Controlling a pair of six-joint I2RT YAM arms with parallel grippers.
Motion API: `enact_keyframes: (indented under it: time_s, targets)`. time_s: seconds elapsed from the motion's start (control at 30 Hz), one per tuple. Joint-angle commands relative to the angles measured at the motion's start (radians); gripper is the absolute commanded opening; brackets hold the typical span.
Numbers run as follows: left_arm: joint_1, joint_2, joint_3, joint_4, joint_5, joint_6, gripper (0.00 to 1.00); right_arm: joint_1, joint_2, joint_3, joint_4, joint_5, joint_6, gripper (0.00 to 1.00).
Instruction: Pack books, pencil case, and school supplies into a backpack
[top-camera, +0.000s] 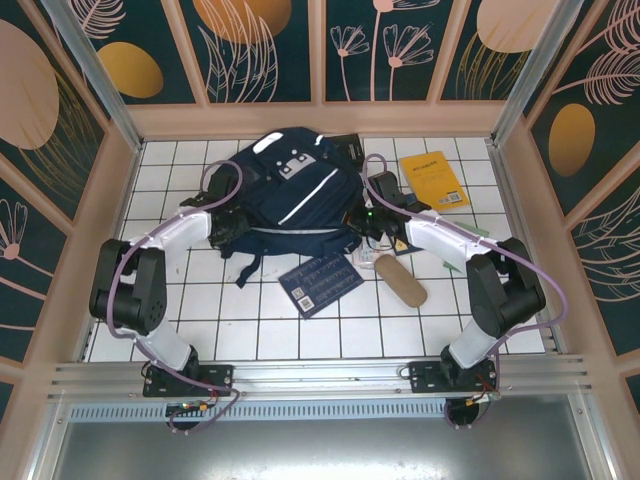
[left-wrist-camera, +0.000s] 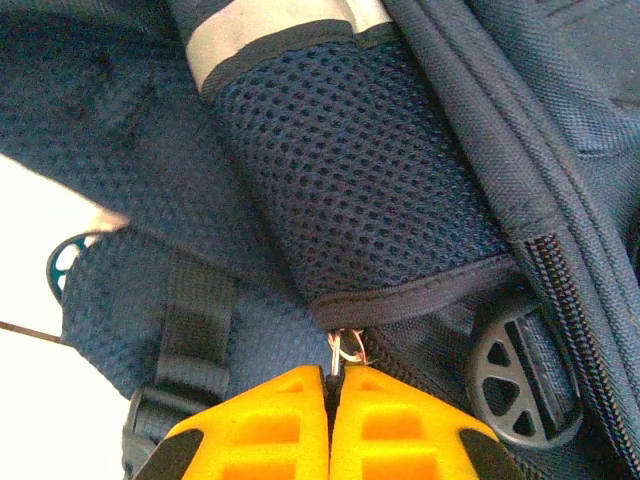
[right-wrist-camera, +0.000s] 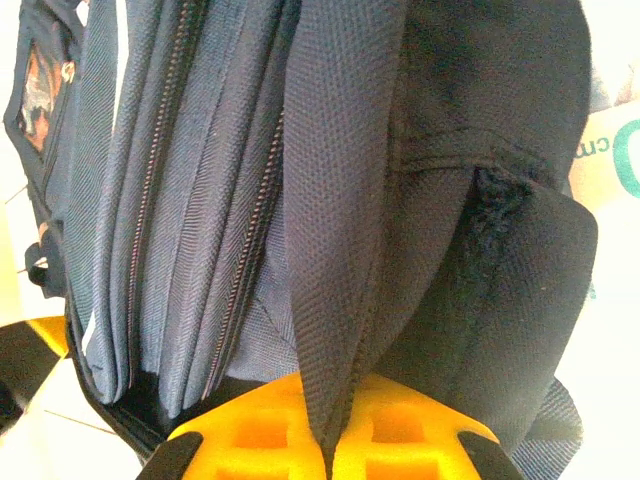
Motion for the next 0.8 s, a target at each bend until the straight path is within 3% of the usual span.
enact_keyframes:
  time_s: [0.0,0.17,0.5,0.77]
  targets:
    - [0.078,0.038,0.033,-0.033,-0.224,-0.031,0.0,-0.042,-0.051,-0.015,-0.046,0.088,-0.043,0.0]
    - [0.082,-0.083,-0.014,-0.075,-0.299,-0.071,0.0,-0.009,-0.02,0.039,-0.016,0.061,-0.078,0.0]
    - [0.081,-0.343,-0.091,-0.239,-0.461,-0.107,0.0,0.068,0.201,0.298,-0.049,0.03,-0.158,0.0]
    - [0.081,-0.519,-0.203,-0.294,-0.405,-0.16,0.0,0.077,0.385,0.541,-0.116,0.003,-0.21,0.0]
